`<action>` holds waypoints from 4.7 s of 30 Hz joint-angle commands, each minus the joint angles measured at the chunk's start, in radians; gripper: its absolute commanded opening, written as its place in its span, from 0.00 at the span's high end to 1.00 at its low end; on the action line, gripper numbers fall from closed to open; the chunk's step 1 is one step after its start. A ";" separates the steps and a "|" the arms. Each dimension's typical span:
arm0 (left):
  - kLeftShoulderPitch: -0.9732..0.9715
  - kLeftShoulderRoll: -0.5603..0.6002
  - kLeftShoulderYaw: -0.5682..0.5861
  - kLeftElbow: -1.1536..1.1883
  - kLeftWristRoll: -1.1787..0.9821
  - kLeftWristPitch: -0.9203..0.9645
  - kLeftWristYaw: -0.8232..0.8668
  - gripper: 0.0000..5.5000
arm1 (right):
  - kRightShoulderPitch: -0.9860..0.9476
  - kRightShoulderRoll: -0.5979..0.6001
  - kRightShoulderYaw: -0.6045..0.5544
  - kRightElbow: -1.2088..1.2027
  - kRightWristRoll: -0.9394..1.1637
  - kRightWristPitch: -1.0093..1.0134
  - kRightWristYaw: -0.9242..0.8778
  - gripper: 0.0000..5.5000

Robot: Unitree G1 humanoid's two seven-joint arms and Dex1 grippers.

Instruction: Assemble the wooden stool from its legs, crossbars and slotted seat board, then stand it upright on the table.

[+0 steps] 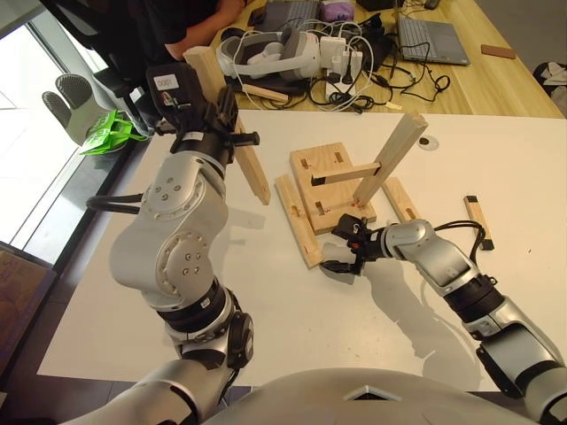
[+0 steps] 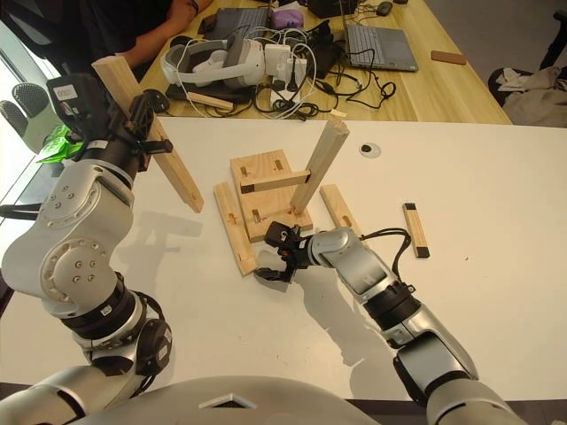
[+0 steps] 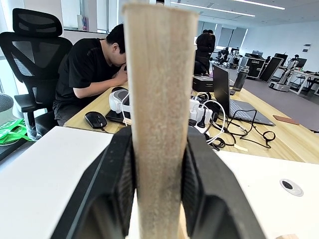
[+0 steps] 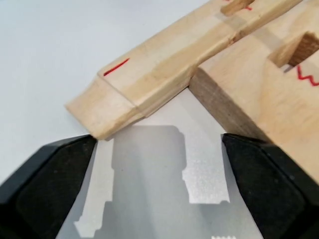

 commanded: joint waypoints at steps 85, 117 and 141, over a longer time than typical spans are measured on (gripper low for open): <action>0.384 -0.241 -0.423 0.141 0.108 -0.706 0.348 0.81 | -0.083 0.293 -0.818 -0.165 0.430 0.253 -0.867 0.14; 0.278 -0.365 -0.374 0.334 -0.153 -1.090 0.541 0.81 | -0.225 0.182 -0.879 0.035 0.372 0.147 -0.831 0.14; 0.390 -0.239 -0.583 0.360 -0.016 -1.013 0.535 0.81 | -0.200 0.178 -0.902 -0.010 0.375 0.139 -0.846 0.14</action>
